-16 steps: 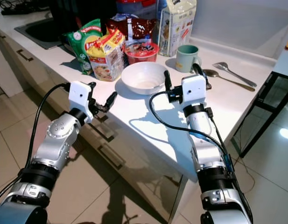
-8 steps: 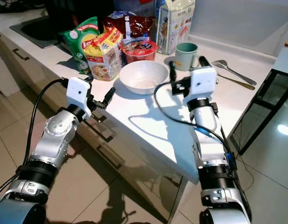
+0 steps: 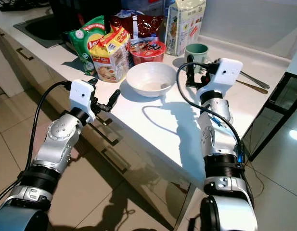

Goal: Setting the table

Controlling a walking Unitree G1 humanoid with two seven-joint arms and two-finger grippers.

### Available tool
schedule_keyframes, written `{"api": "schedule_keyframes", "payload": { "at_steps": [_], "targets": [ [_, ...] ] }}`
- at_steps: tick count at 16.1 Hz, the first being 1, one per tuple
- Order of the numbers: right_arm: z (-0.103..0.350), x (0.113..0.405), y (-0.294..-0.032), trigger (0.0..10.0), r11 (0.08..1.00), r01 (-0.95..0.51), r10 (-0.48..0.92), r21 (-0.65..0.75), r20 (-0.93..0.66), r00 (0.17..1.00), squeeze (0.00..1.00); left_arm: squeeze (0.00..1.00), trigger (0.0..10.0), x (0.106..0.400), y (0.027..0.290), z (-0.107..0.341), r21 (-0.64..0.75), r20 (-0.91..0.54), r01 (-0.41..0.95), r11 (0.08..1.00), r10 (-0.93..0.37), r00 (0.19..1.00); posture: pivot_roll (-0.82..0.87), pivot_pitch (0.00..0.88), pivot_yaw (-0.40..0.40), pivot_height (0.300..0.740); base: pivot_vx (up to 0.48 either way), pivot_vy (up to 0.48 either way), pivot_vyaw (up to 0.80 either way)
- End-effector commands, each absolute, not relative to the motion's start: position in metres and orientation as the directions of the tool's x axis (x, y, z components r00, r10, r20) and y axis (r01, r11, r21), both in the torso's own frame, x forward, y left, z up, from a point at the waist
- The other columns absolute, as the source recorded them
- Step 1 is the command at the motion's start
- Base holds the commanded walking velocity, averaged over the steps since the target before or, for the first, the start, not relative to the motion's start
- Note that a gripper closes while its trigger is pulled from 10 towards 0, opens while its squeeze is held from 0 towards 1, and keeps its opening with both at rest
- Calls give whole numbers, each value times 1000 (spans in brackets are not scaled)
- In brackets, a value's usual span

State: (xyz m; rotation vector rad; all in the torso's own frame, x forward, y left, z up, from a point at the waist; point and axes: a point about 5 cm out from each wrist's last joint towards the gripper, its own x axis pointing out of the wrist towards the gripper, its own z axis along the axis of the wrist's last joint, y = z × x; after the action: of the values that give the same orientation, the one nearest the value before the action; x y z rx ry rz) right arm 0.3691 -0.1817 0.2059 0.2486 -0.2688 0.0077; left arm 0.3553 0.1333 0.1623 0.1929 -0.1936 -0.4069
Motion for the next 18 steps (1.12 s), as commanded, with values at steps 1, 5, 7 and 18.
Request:
{"api": "schedule_keyframes", "payload": {
  "at_steps": [1,5,7,18],
  "targets": [
    [205,374,-175,10000,950,-56,-14,307,222,975,0,0,10000,354,138,166,232,165,356,905,-397,903,-44,0,84,740,0,0,0],
    [198,383,-167,10000,919,-54,-3,390,143,990,0,0,10000,354,139,167,231,165,354,906,-396,903,-35,0,85,740,0,0,0],
    [198,386,-160,10000,910,-73,24,408,124,992,0,0,10000,353,139,167,231,166,355,906,-396,903,-30,0,86,740,0,0,0],
    [163,402,-148,10000,897,57,20,438,-171,985,0,0,10000,349,145,170,232,164,341,911,-382,909,1,11,86,740,0,0,0]
  ]
}}
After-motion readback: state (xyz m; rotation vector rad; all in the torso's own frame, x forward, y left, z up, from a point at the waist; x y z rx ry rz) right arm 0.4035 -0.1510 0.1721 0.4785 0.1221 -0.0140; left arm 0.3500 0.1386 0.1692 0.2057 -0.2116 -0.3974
